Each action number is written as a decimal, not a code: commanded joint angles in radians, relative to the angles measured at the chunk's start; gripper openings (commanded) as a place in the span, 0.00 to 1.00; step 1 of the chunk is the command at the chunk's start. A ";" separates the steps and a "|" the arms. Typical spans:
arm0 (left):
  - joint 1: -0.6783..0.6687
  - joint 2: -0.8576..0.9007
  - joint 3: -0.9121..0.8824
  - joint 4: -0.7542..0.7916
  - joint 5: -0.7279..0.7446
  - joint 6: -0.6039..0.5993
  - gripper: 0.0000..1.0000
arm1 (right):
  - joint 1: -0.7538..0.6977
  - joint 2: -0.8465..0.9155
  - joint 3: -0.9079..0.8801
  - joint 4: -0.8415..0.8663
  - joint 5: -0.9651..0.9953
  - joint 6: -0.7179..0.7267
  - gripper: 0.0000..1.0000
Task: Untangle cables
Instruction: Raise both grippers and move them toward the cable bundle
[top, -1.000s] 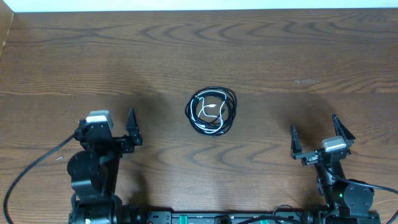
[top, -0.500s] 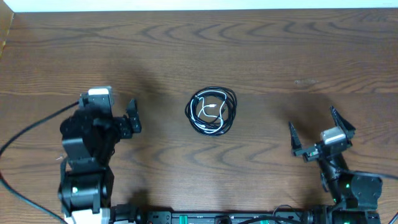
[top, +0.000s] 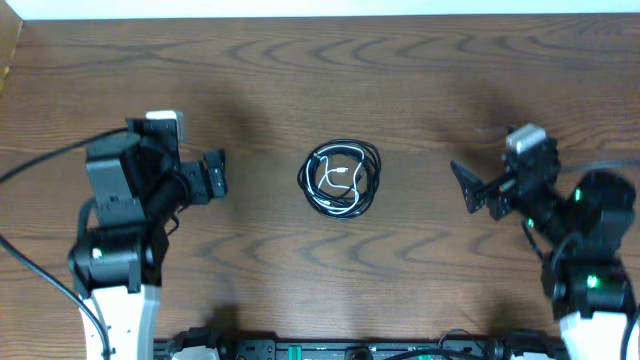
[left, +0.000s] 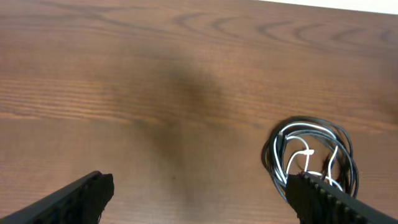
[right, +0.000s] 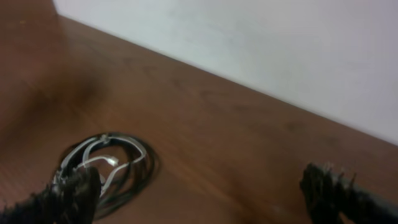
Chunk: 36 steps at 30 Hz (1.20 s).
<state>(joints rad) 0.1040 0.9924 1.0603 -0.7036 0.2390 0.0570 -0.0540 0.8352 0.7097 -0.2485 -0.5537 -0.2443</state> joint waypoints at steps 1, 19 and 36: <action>0.003 0.071 0.111 -0.067 0.016 0.010 0.95 | -0.005 0.121 0.148 -0.100 -0.097 -0.041 0.99; -0.153 0.435 0.416 -0.288 0.097 -0.027 0.95 | -0.004 0.455 0.485 -0.426 -0.137 -0.137 0.99; -0.250 0.517 0.415 -0.232 0.049 -0.243 0.88 | -0.003 0.495 0.485 -0.385 -0.070 0.167 0.81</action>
<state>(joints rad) -0.0990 1.4708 1.4559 -0.9493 0.3340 -0.0807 -0.0540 1.3014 1.1713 -0.6407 -0.7078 -0.2119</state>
